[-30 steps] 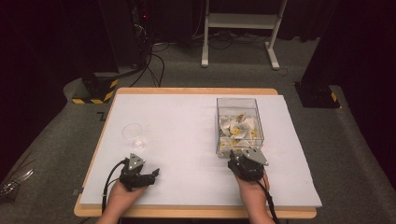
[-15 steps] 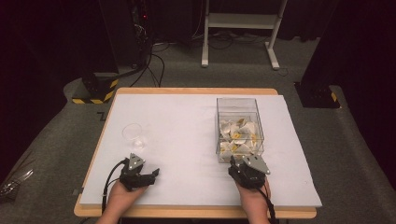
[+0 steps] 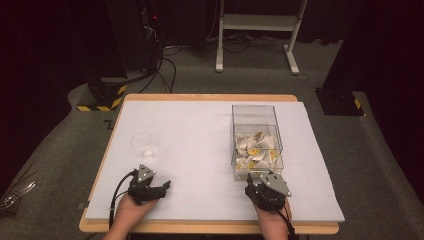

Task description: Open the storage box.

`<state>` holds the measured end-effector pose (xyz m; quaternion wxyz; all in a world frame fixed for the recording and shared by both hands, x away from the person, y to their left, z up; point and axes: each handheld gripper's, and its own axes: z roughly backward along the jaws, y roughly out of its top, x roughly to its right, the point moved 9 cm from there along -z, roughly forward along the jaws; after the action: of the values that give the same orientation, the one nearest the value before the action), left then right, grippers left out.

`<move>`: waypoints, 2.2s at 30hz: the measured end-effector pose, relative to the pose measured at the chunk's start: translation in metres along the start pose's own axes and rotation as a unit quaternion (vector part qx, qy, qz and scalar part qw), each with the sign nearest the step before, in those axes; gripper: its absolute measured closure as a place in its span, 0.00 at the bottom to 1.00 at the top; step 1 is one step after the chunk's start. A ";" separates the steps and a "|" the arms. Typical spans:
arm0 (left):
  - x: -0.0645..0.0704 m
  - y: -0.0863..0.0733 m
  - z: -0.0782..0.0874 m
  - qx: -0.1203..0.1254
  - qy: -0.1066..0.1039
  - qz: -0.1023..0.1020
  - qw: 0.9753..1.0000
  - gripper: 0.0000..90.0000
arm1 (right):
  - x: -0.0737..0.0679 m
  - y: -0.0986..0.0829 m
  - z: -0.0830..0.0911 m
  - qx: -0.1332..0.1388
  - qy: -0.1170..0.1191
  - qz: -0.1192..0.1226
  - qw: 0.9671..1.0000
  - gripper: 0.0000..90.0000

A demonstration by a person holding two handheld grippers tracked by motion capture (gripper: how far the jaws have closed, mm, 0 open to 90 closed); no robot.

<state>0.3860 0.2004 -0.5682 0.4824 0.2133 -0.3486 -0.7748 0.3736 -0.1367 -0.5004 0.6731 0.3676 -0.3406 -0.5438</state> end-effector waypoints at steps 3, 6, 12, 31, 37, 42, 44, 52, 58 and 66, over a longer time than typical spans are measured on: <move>0.000 0.000 0.000 0.000 0.000 0.000 1.000 0.27 | -0.001 -0.003 0.005 0.001 0.001 0.000 1.000 0.36; 0.000 0.000 0.000 0.000 0.000 0.000 1.000 0.27 | -0.001 -0.004 0.007 0.001 0.002 0.001 1.000 0.36; 0.000 0.000 0.000 0.000 0.000 0.000 1.000 0.27 | -0.002 -0.007 0.011 0.002 0.001 -0.001 1.000 0.36; 0.000 0.000 0.000 0.000 0.000 0.000 1.000 0.27 | 0.014 0.000 0.028 0.020 0.029 -0.013 0.999 0.27; 0.000 0.000 0.000 0.000 0.000 0.000 1.000 0.27 | 0.028 0.007 0.032 0.032 0.041 -0.017 0.998 0.31; 0.000 0.000 0.000 0.000 0.000 0.000 1.000 0.27 | 0.043 0.015 0.030 0.042 0.038 -0.013 0.998 0.37; 0.000 0.000 0.000 0.000 0.000 0.000 1.000 0.27 | 0.052 0.016 0.025 0.041 0.035 -0.017 0.998 0.39; 0.000 0.000 0.000 0.000 0.000 0.000 1.000 0.27 | 0.074 0.024 0.010 0.040 0.035 -0.028 0.998 0.47; 0.000 0.000 0.000 0.000 0.000 0.000 1.000 0.27 | 0.077 0.033 0.001 0.041 0.040 -0.026 0.998 0.56; 0.000 0.000 0.000 0.000 0.000 0.000 1.000 0.27 | 0.078 0.031 -0.012 0.029 0.042 -0.025 0.998 0.73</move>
<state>0.3860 0.2004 -0.5683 0.4826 0.2130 -0.3489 -0.7746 0.4126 -0.2075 -0.4755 0.6623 0.4178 -0.3182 -0.5344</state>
